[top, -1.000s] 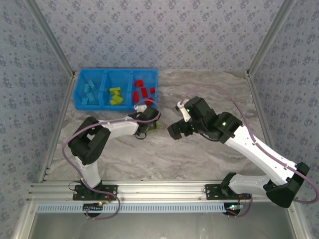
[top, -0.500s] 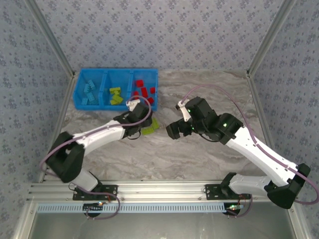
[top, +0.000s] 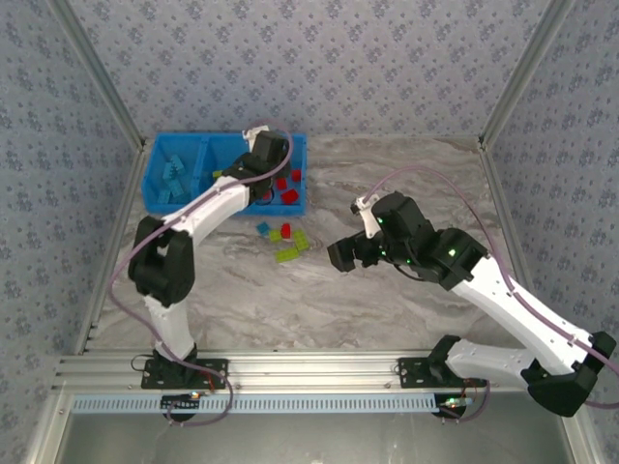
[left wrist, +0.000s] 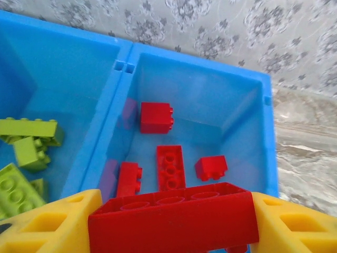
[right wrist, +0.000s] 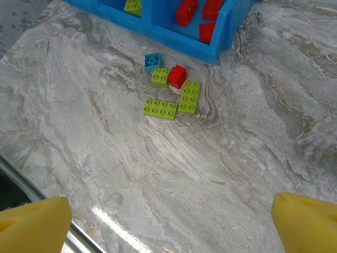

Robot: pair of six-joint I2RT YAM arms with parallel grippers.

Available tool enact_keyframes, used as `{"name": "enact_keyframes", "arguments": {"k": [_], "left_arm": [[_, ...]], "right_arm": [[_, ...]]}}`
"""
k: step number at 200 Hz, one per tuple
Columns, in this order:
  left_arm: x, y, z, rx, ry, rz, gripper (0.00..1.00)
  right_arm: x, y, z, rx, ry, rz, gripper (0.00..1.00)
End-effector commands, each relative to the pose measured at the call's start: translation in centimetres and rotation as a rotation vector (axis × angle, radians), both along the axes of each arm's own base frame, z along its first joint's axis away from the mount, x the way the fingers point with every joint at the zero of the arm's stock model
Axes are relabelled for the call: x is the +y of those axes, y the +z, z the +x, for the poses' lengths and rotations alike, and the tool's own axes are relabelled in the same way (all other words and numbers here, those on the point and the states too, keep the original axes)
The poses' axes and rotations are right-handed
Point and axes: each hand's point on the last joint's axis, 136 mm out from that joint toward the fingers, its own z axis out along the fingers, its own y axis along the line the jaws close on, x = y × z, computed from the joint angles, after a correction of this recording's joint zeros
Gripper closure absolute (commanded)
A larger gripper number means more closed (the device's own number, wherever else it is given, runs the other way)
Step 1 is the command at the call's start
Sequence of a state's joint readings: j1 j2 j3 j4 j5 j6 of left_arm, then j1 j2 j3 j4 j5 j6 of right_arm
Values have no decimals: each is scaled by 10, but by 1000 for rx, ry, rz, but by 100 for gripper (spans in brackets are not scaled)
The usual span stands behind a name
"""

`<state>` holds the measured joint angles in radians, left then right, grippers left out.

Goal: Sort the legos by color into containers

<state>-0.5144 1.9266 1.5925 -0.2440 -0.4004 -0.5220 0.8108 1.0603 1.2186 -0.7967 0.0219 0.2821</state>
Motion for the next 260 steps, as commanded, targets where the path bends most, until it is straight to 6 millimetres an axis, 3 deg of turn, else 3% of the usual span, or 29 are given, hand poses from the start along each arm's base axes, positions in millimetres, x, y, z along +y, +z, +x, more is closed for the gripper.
{"name": "enact_keyframes", "arguments": {"k": [1, 21, 41, 82, 86, 97, 107, 122, 157, 186, 205, 226, 260], "left_arm": [[-21, 13, 11, -4, -93, 33, 35], [-24, 21, 14, -6, -103, 36, 30], [-22, 34, 5, -19, -121, 21, 30], [-5, 71, -45, -63, -157, -53, 28], [-5, 74, -50, -68, -169, -61, 27], [-2, 79, -64, -74, -188, -69, 25], [0, 82, -71, -86, -196, -69, 31], [2, 78, -68, -93, -194, -47, 35], [-12, 50, -39, -1, -207, -1, 34], [-16, 61, -48, -87, -211, -80, 30], [0, 71, -74, -104, -178, -112, 27], [26, 66, -123, -78, -123, -100, 25], [60, 8, -220, 125, -101, 16, 16]], "right_arm": [[-14, 0, -8, 11, -30, -6, 0], [-19, 1, -10, 6, -40, -10, 0], [-23, 1, -11, 3, -49, -12, 0], [-16, 1, -7, 8, -47, 11, 0], [-16, -12, -8, 33, -45, -10, 0], [-11, -16, -6, 44, -42, -1, 0], [-5, -19, -3, 51, -36, 8, 0], [4, -24, 1, 66, -32, 20, 0], [16, -24, -3, 98, -9, 35, 0], [4, -35, -12, 111, -34, 25, 0], [5, -50, -13, 138, -46, 18, 0], [19, -63, -13, 170, -14, 1, 0], [37, -72, -1, 154, 1, 5, 0]]}}
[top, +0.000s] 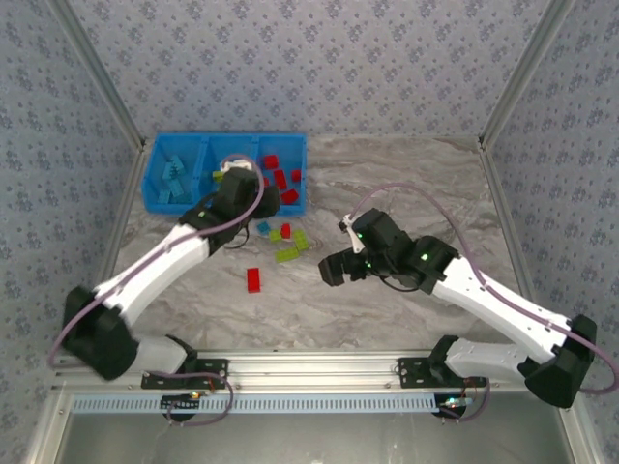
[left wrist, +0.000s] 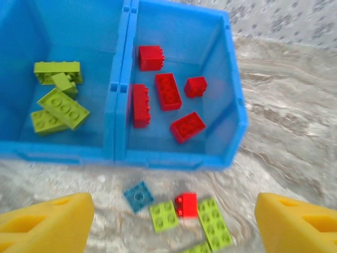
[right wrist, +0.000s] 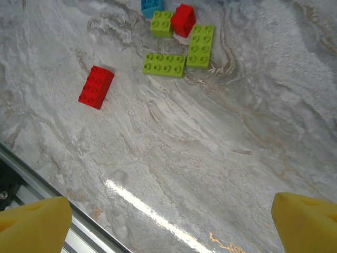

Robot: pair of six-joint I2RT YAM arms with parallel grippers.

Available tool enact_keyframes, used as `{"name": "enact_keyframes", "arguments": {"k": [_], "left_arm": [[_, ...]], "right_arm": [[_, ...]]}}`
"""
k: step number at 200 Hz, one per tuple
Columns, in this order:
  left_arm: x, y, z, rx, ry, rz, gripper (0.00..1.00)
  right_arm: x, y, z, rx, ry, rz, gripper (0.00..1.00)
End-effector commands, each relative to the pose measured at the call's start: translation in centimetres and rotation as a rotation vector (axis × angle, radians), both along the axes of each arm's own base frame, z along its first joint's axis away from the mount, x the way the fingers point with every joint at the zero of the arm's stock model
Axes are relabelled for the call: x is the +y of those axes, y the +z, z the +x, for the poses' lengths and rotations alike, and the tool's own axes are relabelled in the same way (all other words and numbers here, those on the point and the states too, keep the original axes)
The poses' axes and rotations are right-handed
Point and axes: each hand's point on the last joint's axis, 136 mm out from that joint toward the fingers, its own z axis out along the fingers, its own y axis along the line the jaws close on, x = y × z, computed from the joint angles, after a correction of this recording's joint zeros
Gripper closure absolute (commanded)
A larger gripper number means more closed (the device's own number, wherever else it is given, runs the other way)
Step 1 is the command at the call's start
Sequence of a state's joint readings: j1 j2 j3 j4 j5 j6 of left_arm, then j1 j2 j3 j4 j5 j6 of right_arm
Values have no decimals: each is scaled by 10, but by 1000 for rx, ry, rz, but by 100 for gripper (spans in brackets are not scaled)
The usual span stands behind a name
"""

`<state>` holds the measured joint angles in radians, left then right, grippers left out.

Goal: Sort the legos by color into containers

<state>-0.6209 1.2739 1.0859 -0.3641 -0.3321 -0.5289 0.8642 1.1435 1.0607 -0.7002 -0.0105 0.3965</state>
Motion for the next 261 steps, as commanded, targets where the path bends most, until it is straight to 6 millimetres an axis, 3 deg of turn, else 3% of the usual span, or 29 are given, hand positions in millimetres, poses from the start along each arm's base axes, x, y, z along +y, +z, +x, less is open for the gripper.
{"name": "enact_keyframes", "arguments": {"k": [1, 29, 55, 84, 118, 150, 181, 199, 220, 240, 261], "left_arm": [[28, -39, -60, 123, 48, 84, 16], [31, -92, -120, 239, -68, 165, 10], [32, -136, -142, 358, -80, 132, 10], [26, -167, -135, 413, -68, 190, 11], [9, -191, -117, 470, -91, 175, 18], [10, -204, -105, 497, -68, 175, 37], [11, -214, -107, 525, -69, 164, 57], [13, -213, -109, 522, -62, 146, 73], [10, -193, -108, 483, -70, 100, 78], [-4, -139, -98, 363, -111, 8, 78], [-17, -74, -70, 188, -142, -19, 75]], "right_arm": [[15, 1, 8, -19, 5, 43, 0], [25, -7, 15, -10, 20, 54, 0], [29, -13, 14, 16, 34, 48, 0], [27, -17, 11, 30, 24, 46, 0], [21, -19, 7, 40, 14, 37, 0], [19, -17, 7, 34, 8, 37, 0], [19, -15, 7, 31, 11, 41, 0], [21, -13, 7, 32, 16, 50, 0], [23, -10, 5, 34, 25, 62, 0], [26, -6, 5, 29, 29, 83, 0], [27, -1, 7, 12, 24, 102, 0]]}}
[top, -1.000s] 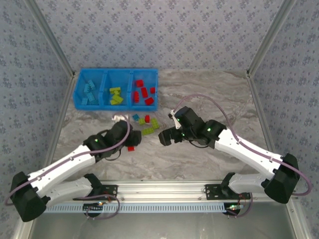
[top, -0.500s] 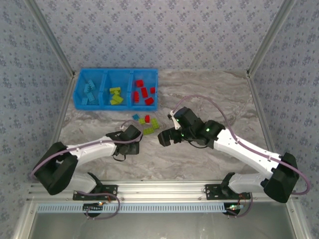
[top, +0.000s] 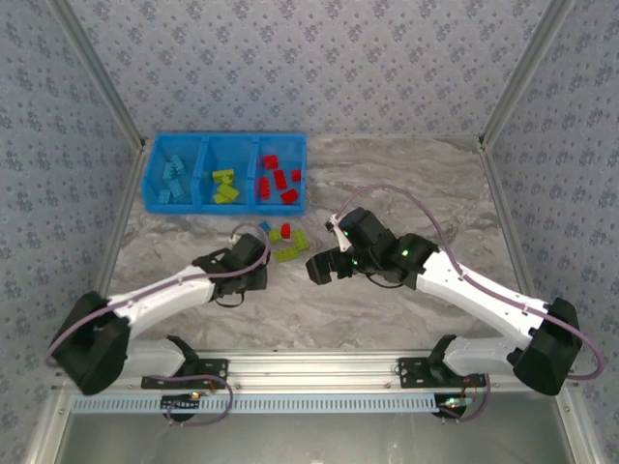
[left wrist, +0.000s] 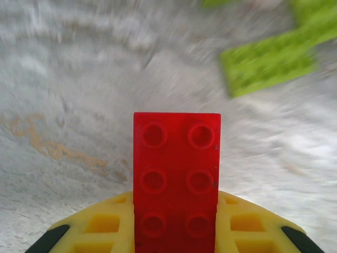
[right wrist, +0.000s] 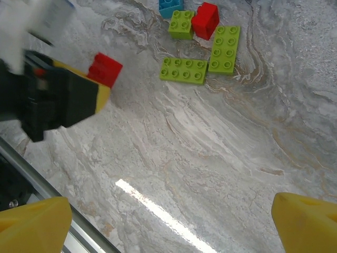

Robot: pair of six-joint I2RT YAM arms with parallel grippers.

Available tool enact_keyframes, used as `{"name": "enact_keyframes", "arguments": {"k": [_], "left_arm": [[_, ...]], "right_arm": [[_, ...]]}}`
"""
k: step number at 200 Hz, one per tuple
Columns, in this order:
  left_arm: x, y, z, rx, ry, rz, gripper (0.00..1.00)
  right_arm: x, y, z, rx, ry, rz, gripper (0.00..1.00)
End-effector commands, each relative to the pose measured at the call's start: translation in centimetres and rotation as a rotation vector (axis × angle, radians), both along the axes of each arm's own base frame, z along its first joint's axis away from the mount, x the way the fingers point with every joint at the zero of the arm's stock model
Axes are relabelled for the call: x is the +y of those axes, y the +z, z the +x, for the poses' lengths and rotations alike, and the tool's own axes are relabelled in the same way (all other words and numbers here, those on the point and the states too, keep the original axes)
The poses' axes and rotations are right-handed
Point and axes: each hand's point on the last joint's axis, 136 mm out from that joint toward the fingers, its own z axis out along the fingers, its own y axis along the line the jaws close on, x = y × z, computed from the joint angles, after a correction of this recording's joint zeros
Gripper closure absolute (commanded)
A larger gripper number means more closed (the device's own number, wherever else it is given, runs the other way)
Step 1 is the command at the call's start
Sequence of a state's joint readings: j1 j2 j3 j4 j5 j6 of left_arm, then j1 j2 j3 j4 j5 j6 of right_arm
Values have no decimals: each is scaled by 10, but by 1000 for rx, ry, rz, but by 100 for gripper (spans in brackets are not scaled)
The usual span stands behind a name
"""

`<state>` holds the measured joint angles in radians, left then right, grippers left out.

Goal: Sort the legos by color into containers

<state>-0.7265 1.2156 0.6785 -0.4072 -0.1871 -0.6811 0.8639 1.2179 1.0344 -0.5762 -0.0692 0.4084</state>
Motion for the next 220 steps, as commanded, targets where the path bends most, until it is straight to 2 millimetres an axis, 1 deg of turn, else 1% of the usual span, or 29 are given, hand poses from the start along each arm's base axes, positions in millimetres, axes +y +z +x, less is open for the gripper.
{"name": "enact_keyframes", "arguments": {"k": [1, 14, 22, 32, 44, 47, 60, 72, 80, 101, 112, 117, 127, 143, 151, 165, 167, 169, 175, 181, 187, 189, 191, 193, 195, 197, 199, 205, 220], "left_arm": [[-24, 88, 36, -218, -39, -95, 74], [-31, 115, 63, -291, -46, -54, 69], [-37, 124, 83, -315, -54, -38, 68], [-42, 128, 110, -317, -47, -20, 68], [-47, 125, 143, -286, -41, -6, 67], [-48, 121, 151, -269, -38, 1, 67], [-51, 114, 187, -236, -20, 24, 67], [-53, 108, 214, -225, -7, 44, 67], [-56, 108, 231, -226, 1, 48, 67], [-56, 106, 263, -221, 24, 64, 65], [-59, 109, 272, -230, 19, 68, 55], [-60, 111, 274, -232, 14, 68, 52], [-61, 116, 274, -231, 7, 66, 50], [-59, 125, 266, -237, 10, 60, 49], [-58, 132, 259, -248, 7, 53, 48], [-54, 148, 238, -275, -1, 33, 48], [-53, 147, 234, -274, -2, 31, 48], [-53, 153, 229, -287, -2, 23, 48], [-52, 159, 216, -302, -10, 6, 48], [-50, 170, 200, -327, -18, -18, 48], [-49, 175, 183, -343, -31, -37, 48], [-48, 181, 177, -358, -35, -47, 48], [-48, 181, 171, -359, -41, -50, 48], [-47, 186, 165, -373, -46, -59, 48], [-48, 185, 158, -375, -55, -60, 48], [-47, 191, 152, -390, -65, -69, 48], [-47, 191, 145, -392, -74, -70, 48], [-47, 199, 126, -420, -112, -76, 48], [-47, 209, 76, -461, -243, -46, 48]], "right_arm": [[2, 13, -1, -13, -6, 52, 0], [3, 14, 0, -17, -12, 56, 0], [3, 14, 0, -14, -13, 59, 0], [3, 13, -2, -8, -13, 63, 0], [1, 12, -5, -3, -15, 62, 0], [1, 13, -6, -3, -13, 61, 0], [-4, 14, -10, -5, -21, 61, 0], [-9, 15, -13, -10, -33, 66, 0], [-11, 15, -15, -11, -39, 78, 0], [-15, 14, -20, -5, -40, 88, 0], [-18, 12, -22, -2, -42, 83, 0], [-19, 11, -22, 0, -44, 81, 0], [-20, 9, -23, 1, -47, 74, 0], [-21, 5, -23, 3, -46, 66, 0], [-21, 4, -22, 2, -47, 68, 0], [-20, 4, -21, 0, -44, 69, 0], [-20, 4, -20, -1, -44, 71, 0], [-20, 4, -20, -2, -44, 71, 0], [-20, 3, -19, -4, -47, 70, 0], [-19, 3, -17, -6, -50, 69, 0], [-18, 2, -15, -7, -56, 68, 0], [-18, 2, -15, -8, -57, 68, 0], [-17, 2, -14, -7, -60, 68, 0], [-17, 2, -13, -8, -62, 69, 0], [-16, 1, -13, -7, -64, 68, 0], [-16, 1, -12, -6, -68, 68, 0], [-15, 0, -11, -6, -71, 67, 0], [-14, -3, -8, -2, -86, 58, 0], [-5, -7, -2, 4, -97, 36, 0]]}}
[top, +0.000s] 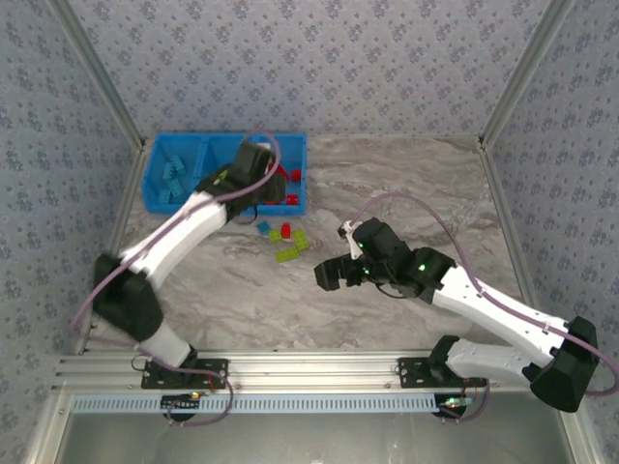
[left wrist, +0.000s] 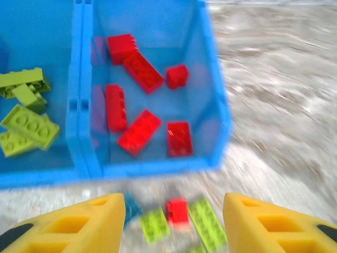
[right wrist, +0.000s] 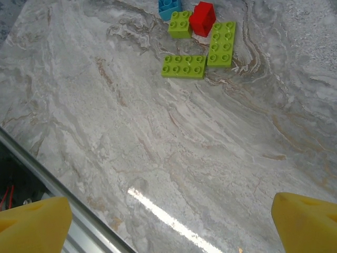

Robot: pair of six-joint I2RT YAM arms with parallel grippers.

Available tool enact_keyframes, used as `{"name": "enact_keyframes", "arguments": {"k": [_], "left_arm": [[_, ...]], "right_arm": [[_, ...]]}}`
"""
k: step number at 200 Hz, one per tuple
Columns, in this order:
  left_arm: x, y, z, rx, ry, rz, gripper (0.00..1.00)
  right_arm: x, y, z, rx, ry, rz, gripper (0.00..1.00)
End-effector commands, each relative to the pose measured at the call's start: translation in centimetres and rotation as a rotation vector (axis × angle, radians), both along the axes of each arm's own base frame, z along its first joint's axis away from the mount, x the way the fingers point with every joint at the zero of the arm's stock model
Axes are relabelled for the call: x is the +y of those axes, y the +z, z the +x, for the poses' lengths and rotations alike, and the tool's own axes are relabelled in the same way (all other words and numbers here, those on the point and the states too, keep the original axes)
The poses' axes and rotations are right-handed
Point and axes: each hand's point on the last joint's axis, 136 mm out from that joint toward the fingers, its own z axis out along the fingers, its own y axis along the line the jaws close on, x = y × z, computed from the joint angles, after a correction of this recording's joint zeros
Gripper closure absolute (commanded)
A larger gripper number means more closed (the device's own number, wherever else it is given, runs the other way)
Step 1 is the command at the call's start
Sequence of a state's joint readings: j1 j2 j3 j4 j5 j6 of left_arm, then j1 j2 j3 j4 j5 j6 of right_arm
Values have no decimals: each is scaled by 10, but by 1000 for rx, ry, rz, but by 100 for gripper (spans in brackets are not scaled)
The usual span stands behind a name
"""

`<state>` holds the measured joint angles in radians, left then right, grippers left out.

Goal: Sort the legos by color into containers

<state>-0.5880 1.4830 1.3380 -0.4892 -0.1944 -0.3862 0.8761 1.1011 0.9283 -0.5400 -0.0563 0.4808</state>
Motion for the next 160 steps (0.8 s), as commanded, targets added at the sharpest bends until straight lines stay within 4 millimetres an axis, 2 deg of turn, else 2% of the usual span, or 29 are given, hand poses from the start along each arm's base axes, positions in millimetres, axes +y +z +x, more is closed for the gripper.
{"name": "enact_keyframes", "arguments": {"k": [1, 23, 39, 53, 61, 67, 77, 83, 103, 131, 160], "left_arm": [[-8, 49, -63, -148, -176, -19, 48], [-2, 57, -131, -208, -418, 74, 43], [11, 54, -171, -235, -582, 150, 37], [28, 44, -192, -268, -675, 236, 31], [37, 36, -202, -292, -717, 280, 22], [41, 29, -209, -310, -757, 307, 16], [47, 16, -214, -335, -787, 343, 4], [49, 10, -216, -347, -794, 352, 1], [44, -13, -225, -344, -866, 347, 1], [38, -44, -228, -289, -905, 335, 1], [38, -44, -229, -304, -903, 326, 1]], "right_arm": [[10, -7, 13, 4, -48, -26, 0], [30, -22, 25, 16, -74, -86, 0], [46, -35, 38, 16, -124, -138, 4], [62, -47, 50, 13, -155, -174, 4], [73, -58, 53, 26, -144, -189, 4], [87, -55, 59, 24, -135, -175, 3], [97, -64, 66, 22, -137, -203, 2], [101, -70, 71, 16, -149, -227, 2], [106, -91, 88, -8, -191, -316, 2], [116, -114, 100, 3, -202, -370, 0], [126, -134, 109, 29, -199, -386, 0]]}}
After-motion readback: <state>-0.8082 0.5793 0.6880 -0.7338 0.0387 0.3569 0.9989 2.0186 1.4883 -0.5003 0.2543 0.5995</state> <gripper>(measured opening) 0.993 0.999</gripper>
